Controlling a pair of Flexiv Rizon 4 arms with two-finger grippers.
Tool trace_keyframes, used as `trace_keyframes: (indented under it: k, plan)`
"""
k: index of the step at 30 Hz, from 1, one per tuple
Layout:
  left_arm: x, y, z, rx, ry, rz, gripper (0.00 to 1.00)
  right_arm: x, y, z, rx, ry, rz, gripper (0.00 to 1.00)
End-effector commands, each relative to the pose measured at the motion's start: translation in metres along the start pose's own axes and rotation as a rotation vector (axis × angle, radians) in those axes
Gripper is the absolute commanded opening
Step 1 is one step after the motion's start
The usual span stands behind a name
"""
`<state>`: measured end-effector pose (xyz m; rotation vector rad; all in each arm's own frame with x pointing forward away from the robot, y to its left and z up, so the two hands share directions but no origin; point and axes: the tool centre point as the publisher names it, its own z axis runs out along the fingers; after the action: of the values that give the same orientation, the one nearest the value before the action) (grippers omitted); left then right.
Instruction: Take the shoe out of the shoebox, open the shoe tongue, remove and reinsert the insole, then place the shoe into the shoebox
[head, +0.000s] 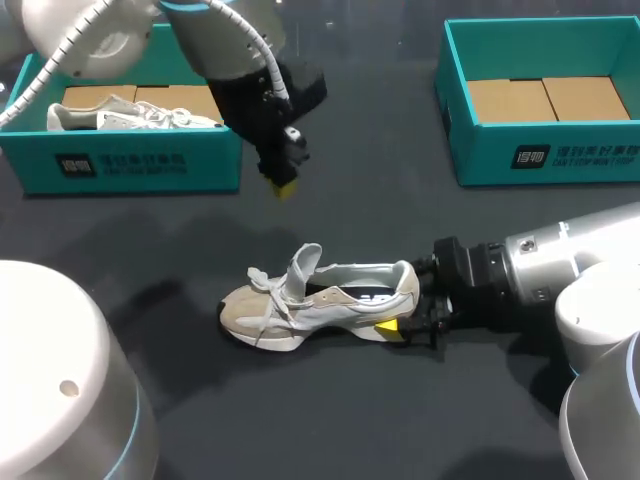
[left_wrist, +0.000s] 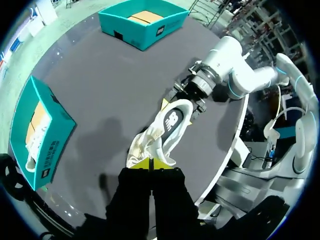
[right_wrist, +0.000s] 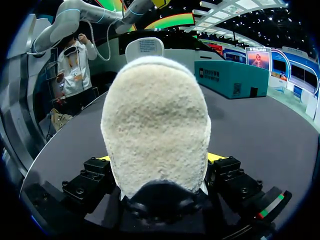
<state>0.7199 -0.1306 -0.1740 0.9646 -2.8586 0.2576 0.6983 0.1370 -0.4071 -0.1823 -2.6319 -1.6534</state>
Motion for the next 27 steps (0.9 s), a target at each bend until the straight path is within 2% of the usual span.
trace_keyframes:
  k: [1, 10, 14, 19, 22, 27]
  plan:
    - [-0.003, -0.021, -0.013, -0.167, 0.241, 0.377, 0.0, 0.001, 0.0, 0.002, 0.003, -0.001, 0.0, 0.0]
    - [-0.003, -0.021, -0.013, -0.167, 0.241, 0.377, 0.0, 0.001, 0.0, 0.002, 0.003, -0.001, 0.0, 0.0]
    - [0.007, -0.019, 0.006, -0.121, 0.179, 0.53, 0.0, 0.001, 0.0, 0.002, 0.003, -0.001, 0.0, 0.0]
    - [0.026, -0.018, 0.031, -0.1, 0.153, 0.59, 0.0, 0.001, 0.0, 0.002, 0.003, -0.001, 0.0, 0.0]
    - [0.032, -0.022, 0.043, -0.056, 0.102, 0.603, 0.0, 0.001, 0.0, 0.002, 0.003, -0.001, 0.0, 0.0]
    - [0.032, -0.022, 0.043, -0.056, 0.102, 0.603, 0.0, 0.001, 0.0, 0.002, 0.003, -0.001, 0.0, 0.0]
